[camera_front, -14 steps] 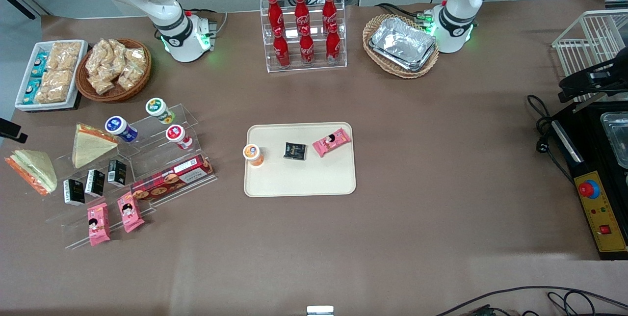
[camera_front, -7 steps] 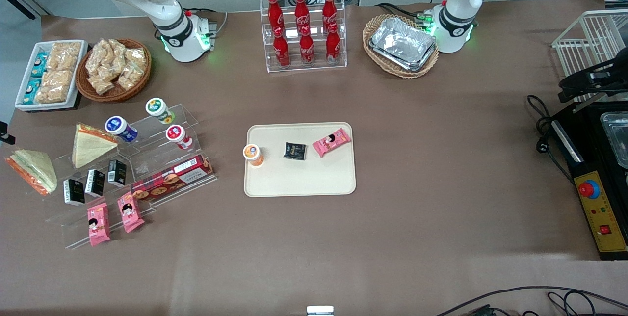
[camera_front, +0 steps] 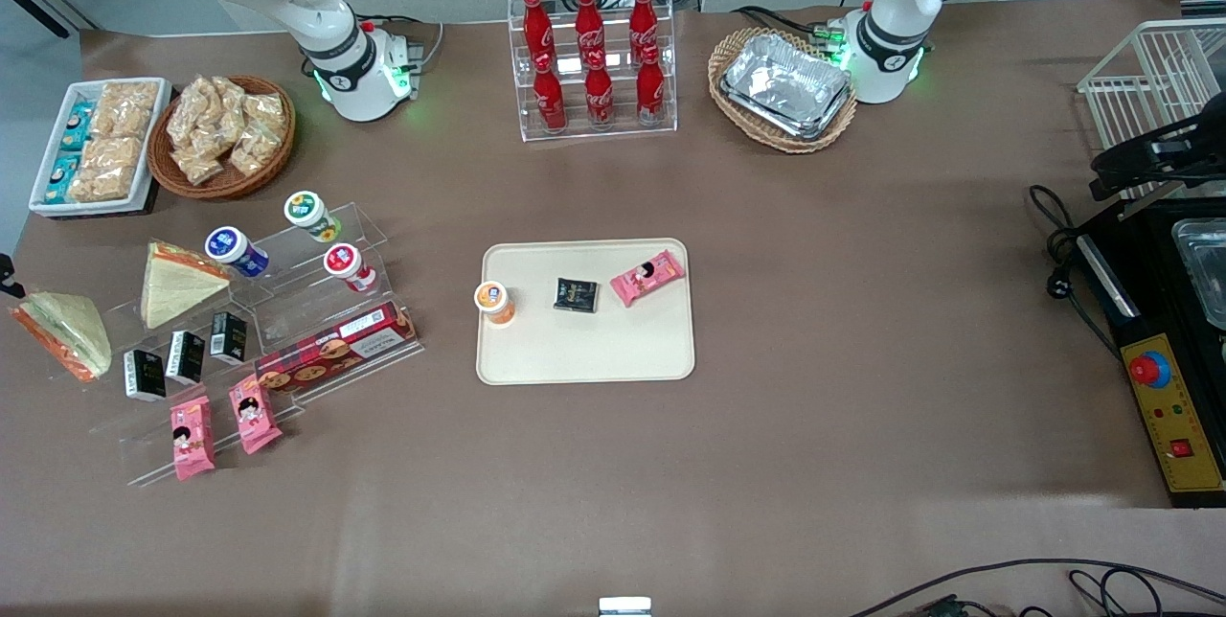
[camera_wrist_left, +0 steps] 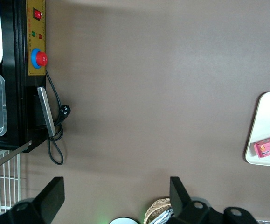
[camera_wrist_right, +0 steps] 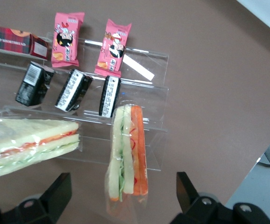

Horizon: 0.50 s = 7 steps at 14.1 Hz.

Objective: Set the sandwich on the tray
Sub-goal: 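Move the right gripper toward the wrapped carrot-cucumber sandwich on the acrylic rack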

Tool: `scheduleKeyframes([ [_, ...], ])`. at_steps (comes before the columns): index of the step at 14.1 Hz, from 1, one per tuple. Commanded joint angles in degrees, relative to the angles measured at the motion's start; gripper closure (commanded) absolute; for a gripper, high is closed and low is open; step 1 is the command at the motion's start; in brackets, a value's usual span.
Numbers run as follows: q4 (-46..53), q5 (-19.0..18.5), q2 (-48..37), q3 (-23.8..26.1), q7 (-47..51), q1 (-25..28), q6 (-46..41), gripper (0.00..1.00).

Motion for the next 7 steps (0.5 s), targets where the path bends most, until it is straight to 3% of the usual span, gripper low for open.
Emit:
scheduleKeyframes([
  [1, -1.3, 4.0, 3.3, -1.4, -3.4, -0.4, 3.8, 0.00],
  [7, -8.3, 5.7, 4.6, -1.7, -5.5, -0.3, 10.4, 0.00],
])
